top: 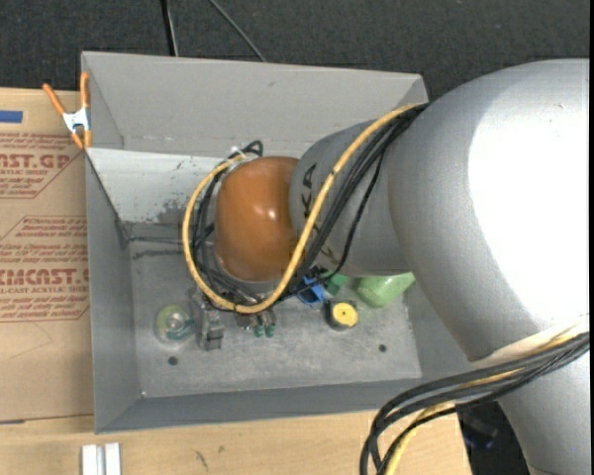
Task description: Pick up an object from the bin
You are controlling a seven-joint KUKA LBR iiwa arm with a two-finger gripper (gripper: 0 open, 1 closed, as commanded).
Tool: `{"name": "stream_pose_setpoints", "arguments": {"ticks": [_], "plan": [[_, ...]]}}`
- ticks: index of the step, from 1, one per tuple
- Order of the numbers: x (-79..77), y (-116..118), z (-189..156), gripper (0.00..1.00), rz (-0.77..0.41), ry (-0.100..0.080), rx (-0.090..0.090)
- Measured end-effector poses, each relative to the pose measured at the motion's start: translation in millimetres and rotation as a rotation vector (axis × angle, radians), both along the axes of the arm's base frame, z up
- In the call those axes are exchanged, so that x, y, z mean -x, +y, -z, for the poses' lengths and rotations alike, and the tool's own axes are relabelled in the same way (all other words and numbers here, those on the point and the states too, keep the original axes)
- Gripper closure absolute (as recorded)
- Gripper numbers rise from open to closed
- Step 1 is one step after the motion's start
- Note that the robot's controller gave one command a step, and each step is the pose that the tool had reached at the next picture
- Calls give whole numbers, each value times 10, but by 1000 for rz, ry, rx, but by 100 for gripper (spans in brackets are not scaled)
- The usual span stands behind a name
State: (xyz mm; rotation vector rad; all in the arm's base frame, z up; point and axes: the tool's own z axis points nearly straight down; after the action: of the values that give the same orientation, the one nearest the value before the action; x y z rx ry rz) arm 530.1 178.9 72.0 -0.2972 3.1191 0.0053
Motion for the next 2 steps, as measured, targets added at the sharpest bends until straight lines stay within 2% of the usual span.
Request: {"name": "stream_pose_setpoints", "arguments": {"ticks": [1,2], "plan": [[21,-4,19,0,0,7,2],[-3,0,-1,100,0,-1,-1]]}}
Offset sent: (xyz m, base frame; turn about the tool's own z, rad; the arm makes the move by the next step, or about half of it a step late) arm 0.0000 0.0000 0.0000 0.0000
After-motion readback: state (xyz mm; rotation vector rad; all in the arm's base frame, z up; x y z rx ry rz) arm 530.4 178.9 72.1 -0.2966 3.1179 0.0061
